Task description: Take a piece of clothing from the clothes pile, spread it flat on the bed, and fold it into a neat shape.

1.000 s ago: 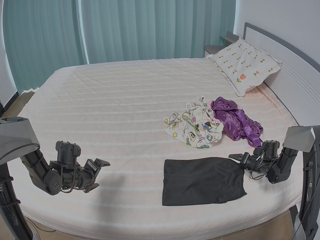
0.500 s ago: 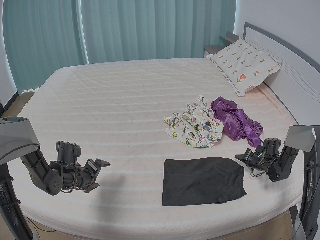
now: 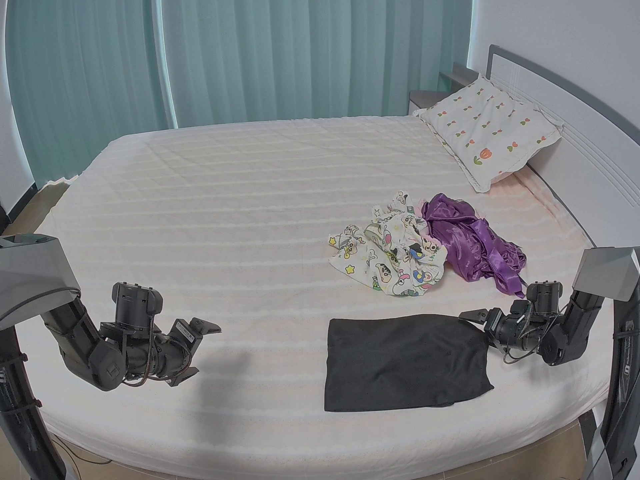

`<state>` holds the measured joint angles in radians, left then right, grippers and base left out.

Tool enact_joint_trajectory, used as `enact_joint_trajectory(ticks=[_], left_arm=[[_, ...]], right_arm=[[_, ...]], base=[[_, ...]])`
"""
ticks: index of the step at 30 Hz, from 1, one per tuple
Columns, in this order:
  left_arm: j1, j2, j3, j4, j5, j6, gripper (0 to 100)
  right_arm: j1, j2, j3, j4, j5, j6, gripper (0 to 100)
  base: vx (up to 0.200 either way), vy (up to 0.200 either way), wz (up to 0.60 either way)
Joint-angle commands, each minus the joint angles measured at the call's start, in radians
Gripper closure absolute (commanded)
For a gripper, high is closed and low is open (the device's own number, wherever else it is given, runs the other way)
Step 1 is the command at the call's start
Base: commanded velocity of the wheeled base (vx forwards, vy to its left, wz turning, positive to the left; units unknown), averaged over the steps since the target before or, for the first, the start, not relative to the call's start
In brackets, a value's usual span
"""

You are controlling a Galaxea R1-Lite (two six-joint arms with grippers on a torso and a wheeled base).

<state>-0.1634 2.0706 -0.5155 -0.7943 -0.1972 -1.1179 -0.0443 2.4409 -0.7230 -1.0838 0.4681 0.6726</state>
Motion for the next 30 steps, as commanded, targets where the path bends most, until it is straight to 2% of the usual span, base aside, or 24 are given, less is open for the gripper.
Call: enact_joint_trajectory(ticks=[1, 6, 7, 21, 28, 30], left_arm=[[-0.001, 0.005, 0.0, 0.0, 0.001, 0.001, 0], [-0.001, 0.005, 0.0, 0.0, 0.001, 0.001, 0], [-0.001, 0.005, 0.0, 0.0, 0.001, 0.001, 0], [-0.001, 0.005, 0.0, 0.0, -0.001, 0.003, 0], [-0.002, 0.005, 0.0, 0.0, -0.001, 0.003, 0], [-0.001, 0.006, 0.0, 0.0, -0.001, 0.003, 0]], right_arm=[[0.029, -0.019, -0.003, -0.002, 0.001, 0.015, 0], [0.038, -0.031, -0.004, -0.001, 0.001, 0.064, 0], [0.038, -0.031, -0.004, -0.001, 0.001, 0.064, 100], [0.02, -0.022, -0.033, -0.004, -0.017, 0.071, 100], [0.006, 0.012, -0.038, -0.005, -0.036, 0.004, 100], [0.006, 0.023, -0.042, -0.005, -0.063, -0.013, 100]], base=[[0.0, 0.0, 0.0], [0.0, 0.0, 0.0], [0.0, 0.0, 0.0], [0.0, 0.0, 0.0], [0.0, 0.0, 0.0], [0.0, 0.0, 0.0]])
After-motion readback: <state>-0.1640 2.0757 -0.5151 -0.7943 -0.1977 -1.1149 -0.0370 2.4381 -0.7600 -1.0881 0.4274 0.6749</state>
